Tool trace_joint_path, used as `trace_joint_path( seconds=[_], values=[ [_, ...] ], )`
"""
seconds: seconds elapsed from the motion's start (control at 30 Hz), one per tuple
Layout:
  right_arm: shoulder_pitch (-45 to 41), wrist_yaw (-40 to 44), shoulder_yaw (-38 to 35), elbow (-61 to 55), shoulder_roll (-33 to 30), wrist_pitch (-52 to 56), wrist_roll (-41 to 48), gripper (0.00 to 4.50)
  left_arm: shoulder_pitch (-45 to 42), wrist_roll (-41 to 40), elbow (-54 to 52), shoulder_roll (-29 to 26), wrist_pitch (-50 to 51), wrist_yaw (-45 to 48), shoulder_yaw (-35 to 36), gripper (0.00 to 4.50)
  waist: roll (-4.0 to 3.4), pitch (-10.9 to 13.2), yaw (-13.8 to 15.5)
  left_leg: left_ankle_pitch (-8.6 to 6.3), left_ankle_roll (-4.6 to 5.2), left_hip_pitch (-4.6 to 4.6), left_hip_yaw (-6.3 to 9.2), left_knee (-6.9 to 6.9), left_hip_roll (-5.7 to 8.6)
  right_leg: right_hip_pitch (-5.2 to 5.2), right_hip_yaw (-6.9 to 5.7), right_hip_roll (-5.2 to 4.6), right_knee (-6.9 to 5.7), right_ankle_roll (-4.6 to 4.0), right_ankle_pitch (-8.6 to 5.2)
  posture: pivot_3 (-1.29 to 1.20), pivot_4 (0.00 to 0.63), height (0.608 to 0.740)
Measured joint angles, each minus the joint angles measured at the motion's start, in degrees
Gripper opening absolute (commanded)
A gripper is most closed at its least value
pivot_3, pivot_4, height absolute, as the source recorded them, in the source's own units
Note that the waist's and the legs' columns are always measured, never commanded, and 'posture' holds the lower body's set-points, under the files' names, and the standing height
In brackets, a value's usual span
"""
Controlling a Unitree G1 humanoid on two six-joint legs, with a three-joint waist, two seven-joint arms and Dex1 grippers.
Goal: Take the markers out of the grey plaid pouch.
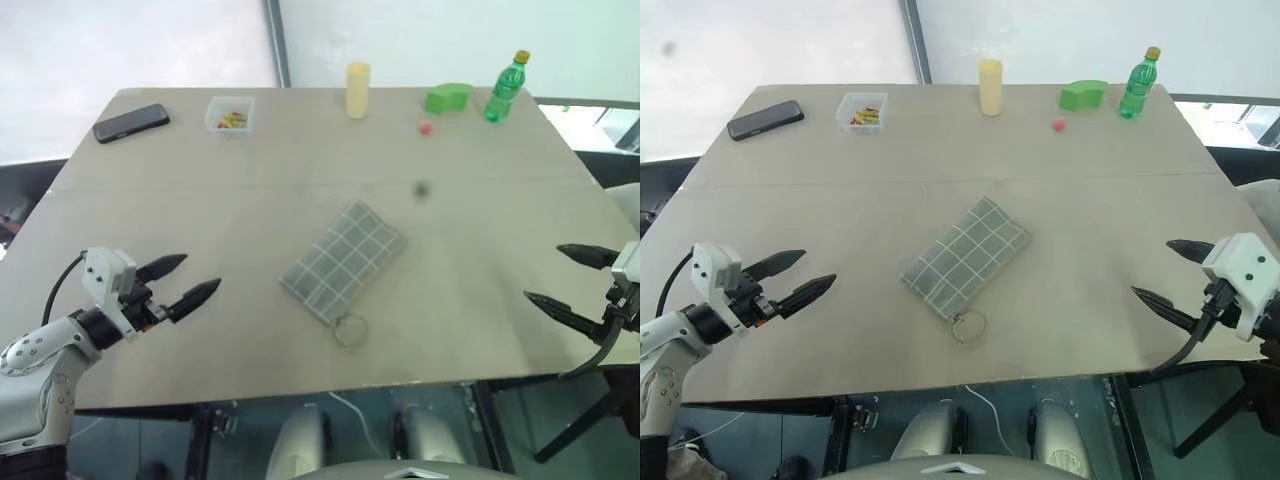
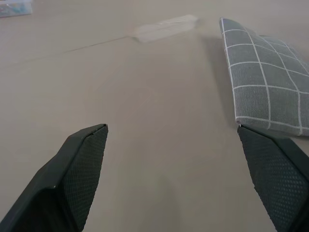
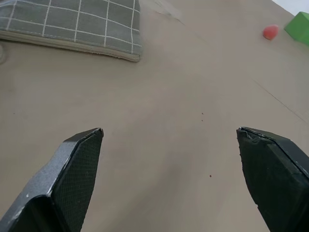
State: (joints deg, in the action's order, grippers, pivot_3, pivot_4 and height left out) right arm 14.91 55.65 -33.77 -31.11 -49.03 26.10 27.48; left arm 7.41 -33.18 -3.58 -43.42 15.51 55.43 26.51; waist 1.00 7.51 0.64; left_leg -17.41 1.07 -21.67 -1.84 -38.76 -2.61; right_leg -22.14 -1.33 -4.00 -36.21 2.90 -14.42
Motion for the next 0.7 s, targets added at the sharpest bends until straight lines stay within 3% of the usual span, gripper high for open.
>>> trace_joint_path(
  seconds=[0.37, 0.47, 0.63, 0.7],
  values=[
    [-2.84, -1.21, 6.77, -1.39, 2.46, -2.96, 0.25, 4.50, -0.86, 1.48, -4.18, -0.49, -4.28, 6.76, -2.93, 4.46, -0.05, 0.06, 0.18, -0.02, 0.03, -0.04, -0.02, 0.00, 0.00, 0.00, -0.04, 0.01, 0.06, 0.00, 0.00, 0.00, 0.150, 0.740],
    [-2.60, 0.36, 7.10, -2.69, 2.49, -6.58, 0.26, 4.50, -0.92, 8.81, -4.41, -0.99, -17.22, 9.58, -6.14, 4.46, -0.06, 0.06, 0.21, -0.01, 0.02, -0.04, -0.04, 0.00, 0.02, 0.02, -0.02, 0.01, 0.11, 0.00, 0.00, 0.00, 0.150, 0.740],
    [2.88, 6.96, 8.30, -6.04, 1.64, -9.13, 2.45, 4.50, -4.53, 27.11, 4.26, 0.14, -54.09, 8.95, -13.93, 4.46, -0.08, 0.06, 0.49, -0.02, 0.04, -0.04, -0.02, 0.01, 0.04, 0.08, -0.07, 0.01, 0.20, -0.01, 0.01, 0.00, 0.150, 0.740],
    [3.57, 8.89, 8.31, -6.49, 0.58, -9.70, 3.01, 4.50, -5.10, 31.05, 8.22, 0.42, -63.30, 7.63, -16.18, 4.46, -0.07, 0.06, 0.30, -0.03, 0.06, -0.02, -0.04, 0.00, 0.03, 0.09, -0.05, 0.01, 0.20, 0.00, 0.02, 0.00, 0.150, 0.740]
  ],
)
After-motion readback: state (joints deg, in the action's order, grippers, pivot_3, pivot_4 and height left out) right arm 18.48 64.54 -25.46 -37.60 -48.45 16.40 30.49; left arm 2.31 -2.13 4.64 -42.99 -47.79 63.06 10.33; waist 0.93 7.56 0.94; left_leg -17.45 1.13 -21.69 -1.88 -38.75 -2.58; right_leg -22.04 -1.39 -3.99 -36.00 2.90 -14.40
